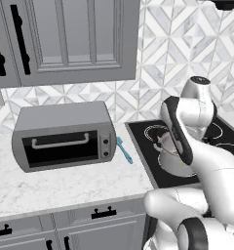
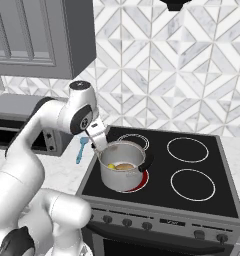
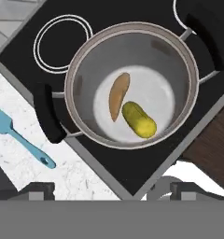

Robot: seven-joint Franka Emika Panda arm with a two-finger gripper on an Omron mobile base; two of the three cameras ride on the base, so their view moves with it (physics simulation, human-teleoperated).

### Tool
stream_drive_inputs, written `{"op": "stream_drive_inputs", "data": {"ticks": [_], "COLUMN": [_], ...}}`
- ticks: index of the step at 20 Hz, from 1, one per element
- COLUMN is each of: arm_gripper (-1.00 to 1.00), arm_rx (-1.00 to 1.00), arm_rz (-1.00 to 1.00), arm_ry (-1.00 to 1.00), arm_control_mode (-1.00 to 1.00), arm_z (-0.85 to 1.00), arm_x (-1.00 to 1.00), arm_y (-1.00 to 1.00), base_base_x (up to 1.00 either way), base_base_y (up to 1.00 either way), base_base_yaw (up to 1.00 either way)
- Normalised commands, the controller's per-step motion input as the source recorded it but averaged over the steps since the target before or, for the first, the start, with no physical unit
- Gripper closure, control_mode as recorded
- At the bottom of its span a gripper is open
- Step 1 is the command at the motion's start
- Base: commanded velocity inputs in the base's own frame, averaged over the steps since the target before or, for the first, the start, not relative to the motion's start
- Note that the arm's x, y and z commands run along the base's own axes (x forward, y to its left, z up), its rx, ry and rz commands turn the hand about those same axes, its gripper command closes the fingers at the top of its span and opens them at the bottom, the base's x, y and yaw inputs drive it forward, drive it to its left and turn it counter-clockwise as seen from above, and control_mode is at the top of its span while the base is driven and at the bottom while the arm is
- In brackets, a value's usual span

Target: Put the sweet potato and cucumber in the pot. Retrieve the spatula and lightly stir the vegetables in the pot.

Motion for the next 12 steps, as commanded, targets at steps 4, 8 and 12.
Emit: {"op": "stream_drive_inputs", "data": {"ticks": [4, 8, 12], "arm_gripper": [-1.00, -1.00, -1.00], "arm_rx": [-0.04, -0.05, -0.04], "arm_rz": [0.32, 0.31, 0.25], "arm_ry": [0.04, 0.00, 0.00], "arm_control_mode": [-1.00, -1.00, -1.00], "arm_z": [0.15, -0.16, -0.53], "arm_x": [-0.40, -0.18, 0.04], "arm_y": [1.00, 1.00, 0.85], "base_base_x": [0.00, 0.00, 0.00], "base_base_y": [0.00, 0.00, 0.00], "base_base_yaw": [0.00, 0.00, 0.00]}}
